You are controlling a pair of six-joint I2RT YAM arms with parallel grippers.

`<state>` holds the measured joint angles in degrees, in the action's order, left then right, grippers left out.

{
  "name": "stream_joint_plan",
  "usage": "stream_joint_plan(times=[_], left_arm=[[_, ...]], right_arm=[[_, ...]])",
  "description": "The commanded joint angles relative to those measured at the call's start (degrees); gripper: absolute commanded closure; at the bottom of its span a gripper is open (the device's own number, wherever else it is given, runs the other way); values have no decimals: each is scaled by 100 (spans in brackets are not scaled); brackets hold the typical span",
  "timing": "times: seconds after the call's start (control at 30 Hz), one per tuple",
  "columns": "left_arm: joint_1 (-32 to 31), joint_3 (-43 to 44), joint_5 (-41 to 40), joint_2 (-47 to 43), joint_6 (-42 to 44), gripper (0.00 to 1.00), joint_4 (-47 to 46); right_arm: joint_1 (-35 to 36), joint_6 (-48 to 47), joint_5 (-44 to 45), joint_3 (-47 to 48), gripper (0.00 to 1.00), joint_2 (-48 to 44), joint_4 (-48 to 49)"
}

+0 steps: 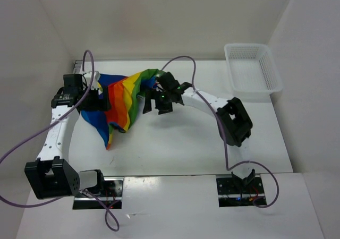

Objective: Fold and stack the shorts
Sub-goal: Flatten the shorts out

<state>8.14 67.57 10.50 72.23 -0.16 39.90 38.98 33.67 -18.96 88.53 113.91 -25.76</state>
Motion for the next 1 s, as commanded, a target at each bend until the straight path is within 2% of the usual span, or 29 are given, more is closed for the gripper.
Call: stream_joint_plan(times=[0.0, 0.1, 0.2, 0.23, 0.3, 0.33, 0.37, 0.4, 0.43, 0.47, 0.57, 0.6, 0.73, 0.83, 0.97], left_arm=[[-14, -393, 627, -436, 16, 1, 185], [-14, -762, 1127, -630, 16, 5, 185], [-197, -895, 1332, -744, 16, 5, 308], [-269, -895, 1332, -745, 16, 5, 377], [-330, -1139, 1332, -885, 16, 5, 378], [-331, -1219, 1332, -886, 16, 9, 378], [-331, -1307, 1332, -816, 16, 13, 378], [-331, -1377, 1332, -815, 16, 20, 378], [-331, -1430, 1332, -720, 16, 41, 248], [-331, -1492, 1279, -597, 16, 54, 185], [-331, -1213, 1051, -280, 16, 96, 185], [-331, -1081, 972, -201, 16, 100, 185], [-331, -299, 901, 334, 16, 100, -25], [-331, 176, 1225, 791, 16, 100, -87], [-531, 230, 1718, 1065, 16, 98, -211]], right_arm=[[233, -326, -169, 918, 3, 596, 132], [364, -388, -169, 1797, 3, 1316, 1], [365, -388, -240, 2623, 13, 1966, -139], [417, -388, -240, 2991, 21, 2117, -192], [417, -326, -187, 3405, 30, 2589, -420], [478, -274, -48, 3851, 43, 2758, -517], [479, -273, -46, 4099, 50, 2916, -614], [479, -273, 6, 4607, 56, 3222, -867], [479, -212, 146, 4847, 72, 3339, -974], [479, -212, 260, 5058, 81, 3444, -1079], [479, -264, 770, 5253, 100, 3332, -1291], [418, -265, 902, 5175, 100, 3096, -1291], [216, -518, 1473, 4762, 100, 2236, -1449], [-65, -887, 1729, 4235, 100, 1349, -1520], [-505, -1117, 1791, 3190, 100, 187, -1581]])
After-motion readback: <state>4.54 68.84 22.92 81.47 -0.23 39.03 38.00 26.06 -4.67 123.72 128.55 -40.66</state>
